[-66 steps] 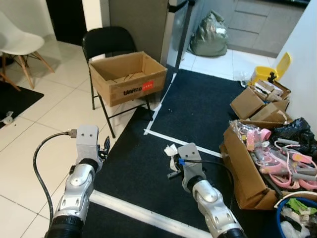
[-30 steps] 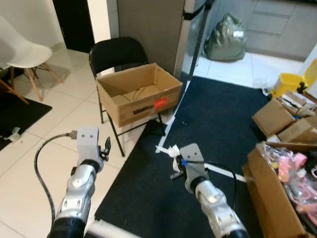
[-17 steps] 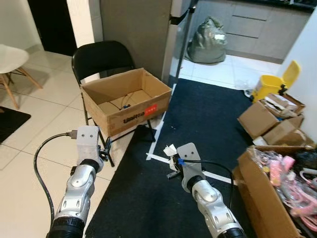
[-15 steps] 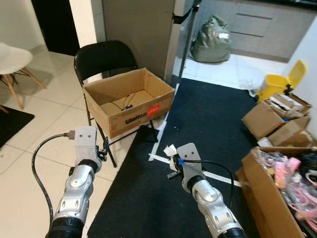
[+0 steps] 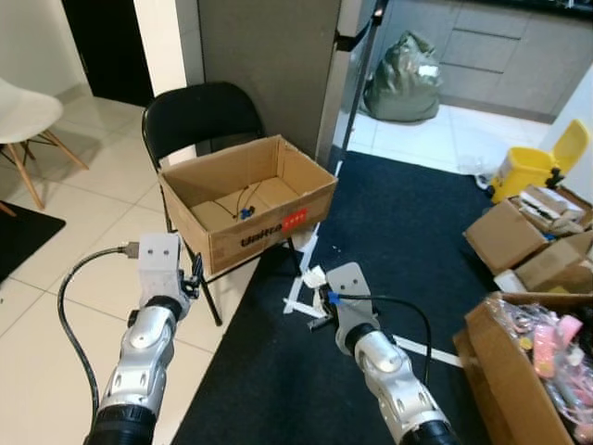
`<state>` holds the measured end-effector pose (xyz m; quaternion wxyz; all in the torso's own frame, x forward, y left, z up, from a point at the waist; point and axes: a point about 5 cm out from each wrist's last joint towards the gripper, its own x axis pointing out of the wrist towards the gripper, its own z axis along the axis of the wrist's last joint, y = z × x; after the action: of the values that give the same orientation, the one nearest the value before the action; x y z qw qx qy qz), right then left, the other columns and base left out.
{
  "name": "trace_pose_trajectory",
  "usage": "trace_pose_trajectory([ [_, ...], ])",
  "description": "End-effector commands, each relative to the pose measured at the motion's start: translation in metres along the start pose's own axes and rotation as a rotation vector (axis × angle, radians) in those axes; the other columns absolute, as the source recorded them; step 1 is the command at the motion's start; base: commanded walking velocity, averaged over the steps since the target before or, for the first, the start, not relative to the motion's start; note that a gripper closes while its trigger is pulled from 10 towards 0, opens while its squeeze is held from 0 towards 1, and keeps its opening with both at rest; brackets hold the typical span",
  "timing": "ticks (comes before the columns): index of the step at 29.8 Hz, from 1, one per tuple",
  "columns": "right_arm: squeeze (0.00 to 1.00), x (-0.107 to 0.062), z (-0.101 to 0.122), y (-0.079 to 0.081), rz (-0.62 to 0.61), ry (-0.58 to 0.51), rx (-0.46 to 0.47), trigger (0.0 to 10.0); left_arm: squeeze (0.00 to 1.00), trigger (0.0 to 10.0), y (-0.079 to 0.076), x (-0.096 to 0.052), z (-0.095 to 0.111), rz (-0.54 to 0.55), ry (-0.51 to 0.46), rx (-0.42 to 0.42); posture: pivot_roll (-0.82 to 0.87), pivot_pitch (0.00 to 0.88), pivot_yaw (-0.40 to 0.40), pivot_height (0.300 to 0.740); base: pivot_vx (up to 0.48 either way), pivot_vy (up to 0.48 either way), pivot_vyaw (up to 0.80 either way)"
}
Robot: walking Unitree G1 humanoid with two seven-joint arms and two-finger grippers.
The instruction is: Picking trash to rubbish bin
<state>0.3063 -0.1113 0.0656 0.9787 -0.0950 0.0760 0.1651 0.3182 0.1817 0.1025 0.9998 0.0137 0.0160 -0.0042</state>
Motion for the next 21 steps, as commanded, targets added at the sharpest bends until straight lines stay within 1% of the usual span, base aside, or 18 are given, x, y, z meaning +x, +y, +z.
trace_pose_trajectory([
  [1,0.00,-0.0009,-0.0028,-0.0012,-0.009,0.010,0.004,10.0,0.00,10.0,-0.0021,-0.0003,-0.0033,-0.012,0.019,0.005,0.00,0.077,-0.009,0.740,0.330,0.000,0.00],
  [6,0.00,-0.0006,-0.0034,-0.0022,-0.016,0.014,0.013,10.0,0.00,10.0,-0.0021,-0.0001,-0.0032,-0.013,0.020,0.008,0.01,0.075,-0.008,0.740,0.330,0.000,0.00],
  [9,0.00,-0.0003,-0.0042,-0.0031,-0.023,0.022,0.016,10.0,0.00,10.0,-0.0020,0.0004,-0.0026,-0.014,0.017,0.006,0.01,0.075,-0.007,0.740,0.333,0.000,-0.80],
  [21,0.00,0.0010,-0.0020,-0.0037,-0.024,0.010,0.013,10.0,0.00,10.0,-0.0020,0.0015,-0.0008,-0.013,0.013,0.007,0.01,0.074,-0.009,0.740,0.332,0.000,0.00],
])
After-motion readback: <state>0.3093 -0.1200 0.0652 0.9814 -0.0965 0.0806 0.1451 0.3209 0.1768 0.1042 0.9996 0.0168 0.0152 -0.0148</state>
